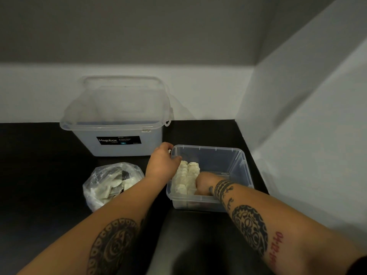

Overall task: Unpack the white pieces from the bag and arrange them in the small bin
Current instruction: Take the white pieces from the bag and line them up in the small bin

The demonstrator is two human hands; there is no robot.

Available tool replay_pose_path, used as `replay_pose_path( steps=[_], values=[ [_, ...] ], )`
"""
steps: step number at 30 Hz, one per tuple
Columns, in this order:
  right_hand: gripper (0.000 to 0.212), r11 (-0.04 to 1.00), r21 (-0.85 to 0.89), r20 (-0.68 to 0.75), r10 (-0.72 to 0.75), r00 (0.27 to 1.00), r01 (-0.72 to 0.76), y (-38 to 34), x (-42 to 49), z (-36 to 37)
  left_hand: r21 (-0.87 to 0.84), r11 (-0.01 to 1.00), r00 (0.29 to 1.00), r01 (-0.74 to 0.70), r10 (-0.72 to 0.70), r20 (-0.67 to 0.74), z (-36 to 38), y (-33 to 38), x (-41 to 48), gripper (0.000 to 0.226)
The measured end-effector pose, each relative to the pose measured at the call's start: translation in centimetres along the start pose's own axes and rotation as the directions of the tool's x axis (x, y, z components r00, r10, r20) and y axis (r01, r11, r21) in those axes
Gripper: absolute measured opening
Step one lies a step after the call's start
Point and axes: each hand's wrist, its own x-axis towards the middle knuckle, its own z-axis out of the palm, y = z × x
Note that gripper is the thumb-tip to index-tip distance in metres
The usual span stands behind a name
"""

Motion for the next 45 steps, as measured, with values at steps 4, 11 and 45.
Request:
replay_pose_path(
  steps=[4,11,45],
  values=[
    [0.041,0.997,0.073,-0.039,0.000,0.999,0.002,0.2,-0.4,-0.3,0.015,1.000,1.000,0.006,-0.006,0.004,-0.2,0.2,-0.1,0.043],
    [0.037,0.984,0.176,-0.042,0.019,0.999,-0.011,0.7,-1.1,-0.4,0.050,0.999,1.000,0.009,-0.010,0.017,-0.4,0.6,-0.4,0.045],
    [0.018,0.358,0.866,-0.299,-0.190,0.935,0.350,2.1,-6.5,-5.5,-0.709,0.675,0.887,0.204,0.179,0.426,-0.5,5.9,-0.7,0.022]
  ],
)
